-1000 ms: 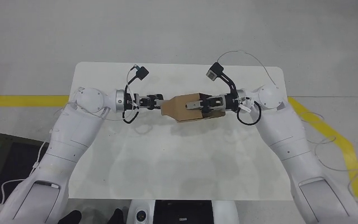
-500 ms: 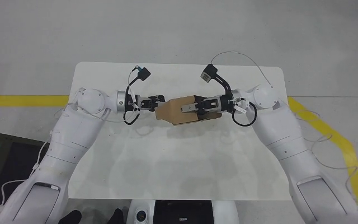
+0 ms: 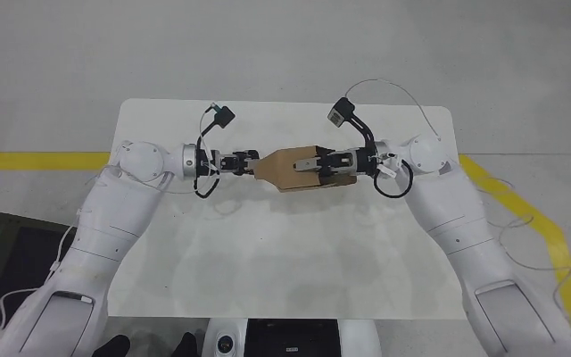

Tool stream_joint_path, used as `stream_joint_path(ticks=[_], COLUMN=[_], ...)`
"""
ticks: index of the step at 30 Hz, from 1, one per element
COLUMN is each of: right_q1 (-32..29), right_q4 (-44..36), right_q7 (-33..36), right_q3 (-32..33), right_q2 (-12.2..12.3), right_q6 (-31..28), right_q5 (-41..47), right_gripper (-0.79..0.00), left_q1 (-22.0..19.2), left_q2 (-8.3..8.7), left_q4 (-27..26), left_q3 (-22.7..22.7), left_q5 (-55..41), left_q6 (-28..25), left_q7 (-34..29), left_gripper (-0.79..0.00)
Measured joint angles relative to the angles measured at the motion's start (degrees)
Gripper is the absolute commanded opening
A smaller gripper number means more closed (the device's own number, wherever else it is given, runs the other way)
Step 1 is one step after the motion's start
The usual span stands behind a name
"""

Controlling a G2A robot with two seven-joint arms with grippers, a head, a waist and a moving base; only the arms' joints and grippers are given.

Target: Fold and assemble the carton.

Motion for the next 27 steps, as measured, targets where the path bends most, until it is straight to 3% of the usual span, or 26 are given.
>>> stream_joint_path(ticks=[6, 13, 18, 27], right_q1=[-1.16, -1.88, -1.75, -2.26], right_q4=[-0.61, -3.86, -5.26, -6.14], right_q7=[-5.08, -7.79, -7.92, -7.23], right_q3=[2.38, 1.59, 0.73, 1.93], right_q2=[1.05, 1.43, 1.28, 1.72], right_q6=[3.31, 7.79, 8.52, 8.17], right_q5=[-4.73, -10.1, -10.63, -10.11], right_gripper=[-0.785, -0.785, -0.785, -0.785], left_q1=[0.84, 3.16, 3.39, 1.95], left_q2=[0.73, 1.77, 1.7, 1.24], left_q4=[-1.0, -7.33, -8.62, -6.19], left_q3=[-3.26, -6.35, -4.85, -2.38], left_q5=[-1.99, -1.13, 4.18, 11.61], left_q6=[-1.26, -2.18, -0.88, 0.81], left_q7=[0.91, 0.81, 3.07, 7.98], left_gripper=[0.0, 0.0, 0.0, 0.0])
